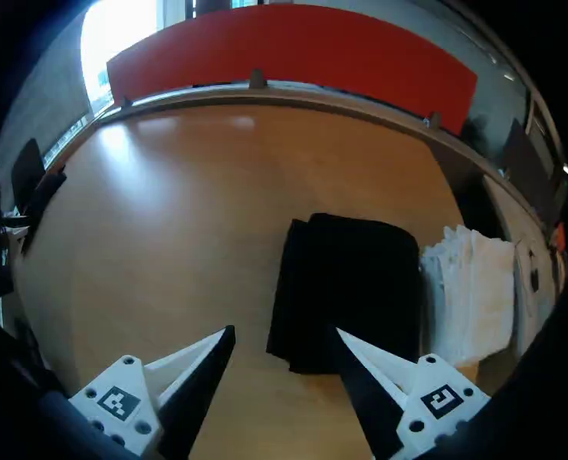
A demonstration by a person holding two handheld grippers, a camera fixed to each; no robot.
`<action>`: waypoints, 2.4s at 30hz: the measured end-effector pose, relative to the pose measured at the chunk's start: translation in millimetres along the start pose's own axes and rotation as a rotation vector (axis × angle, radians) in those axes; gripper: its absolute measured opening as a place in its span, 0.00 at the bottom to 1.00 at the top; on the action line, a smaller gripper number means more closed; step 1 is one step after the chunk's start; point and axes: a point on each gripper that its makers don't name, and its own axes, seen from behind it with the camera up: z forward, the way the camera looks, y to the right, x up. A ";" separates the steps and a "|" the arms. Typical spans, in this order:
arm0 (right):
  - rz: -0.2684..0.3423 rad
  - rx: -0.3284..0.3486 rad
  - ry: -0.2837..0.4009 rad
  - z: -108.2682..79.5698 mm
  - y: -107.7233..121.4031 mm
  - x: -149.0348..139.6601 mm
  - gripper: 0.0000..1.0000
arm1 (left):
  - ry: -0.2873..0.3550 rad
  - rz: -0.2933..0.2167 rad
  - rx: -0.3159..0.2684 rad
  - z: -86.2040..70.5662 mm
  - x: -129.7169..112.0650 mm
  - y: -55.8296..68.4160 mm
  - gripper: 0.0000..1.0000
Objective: Fold towel
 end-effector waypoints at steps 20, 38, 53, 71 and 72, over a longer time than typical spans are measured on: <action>0.083 -0.077 0.096 -20.1 11.8 10.1 1.00 | 0.020 -0.007 -0.004 1.9 13.5 -2.9 0.94; 0.203 -0.231 0.335 -41.0 33.9 54.5 1.00 | 0.055 -0.014 0.003 1.6 30.4 -6.0 0.94; 0.264 -0.274 0.484 -54.5 34.5 80.6 1.00 | 0.122 -0.033 0.019 -2.2 57.3 -13.0 0.94; 0.183 -0.310 0.691 -96.9 22.7 142.8 1.00 | 0.437 -0.069 0.082 -31.5 137.2 -30.7 0.94; 0.182 -0.308 0.707 -99.9 21.9 146.3 1.00 | 0.454 -0.070 0.086 -33.7 140.5 -31.7 0.94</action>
